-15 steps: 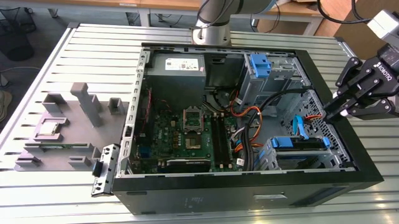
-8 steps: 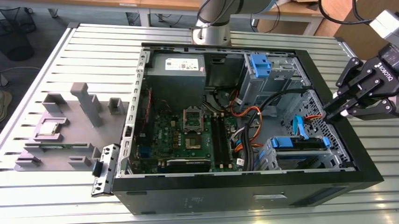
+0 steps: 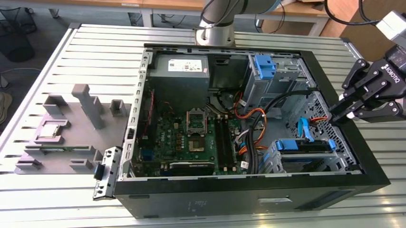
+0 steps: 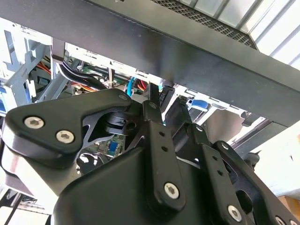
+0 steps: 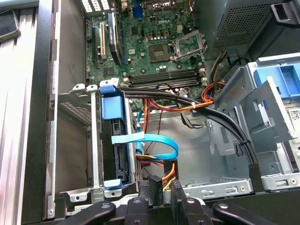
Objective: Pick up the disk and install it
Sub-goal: 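Insert the second disk wire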
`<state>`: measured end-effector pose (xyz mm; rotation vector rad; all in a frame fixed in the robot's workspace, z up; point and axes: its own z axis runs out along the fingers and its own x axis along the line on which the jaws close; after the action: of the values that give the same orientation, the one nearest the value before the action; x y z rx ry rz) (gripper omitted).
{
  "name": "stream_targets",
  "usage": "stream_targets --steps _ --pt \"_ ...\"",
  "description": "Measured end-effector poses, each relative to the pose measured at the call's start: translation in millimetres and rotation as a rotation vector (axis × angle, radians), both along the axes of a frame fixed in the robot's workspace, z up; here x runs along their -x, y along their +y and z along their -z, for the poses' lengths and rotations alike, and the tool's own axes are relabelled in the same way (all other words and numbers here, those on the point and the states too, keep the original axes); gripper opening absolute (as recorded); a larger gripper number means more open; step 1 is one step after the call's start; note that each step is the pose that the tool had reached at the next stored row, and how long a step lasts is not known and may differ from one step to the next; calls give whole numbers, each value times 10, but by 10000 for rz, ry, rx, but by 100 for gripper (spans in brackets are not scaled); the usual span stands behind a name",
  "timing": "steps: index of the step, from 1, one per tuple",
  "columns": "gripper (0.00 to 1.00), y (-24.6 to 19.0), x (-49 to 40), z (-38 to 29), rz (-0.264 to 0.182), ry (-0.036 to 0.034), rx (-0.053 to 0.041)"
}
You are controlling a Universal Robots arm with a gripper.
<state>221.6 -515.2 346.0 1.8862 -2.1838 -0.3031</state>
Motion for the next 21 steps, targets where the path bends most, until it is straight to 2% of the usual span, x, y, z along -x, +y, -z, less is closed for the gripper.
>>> stream_targets --steps 8,9,11,12,13,21 --pt "33 0 0 0 1 0 2" --pt "31 0 0 0 1 0 2" --pt "18 0 0 0 1 0 2" --pt "18 0 0 0 1 0 2" --pt "13 0 0 -1 1 0 2" --pt "11 0 0 0 1 0 2"
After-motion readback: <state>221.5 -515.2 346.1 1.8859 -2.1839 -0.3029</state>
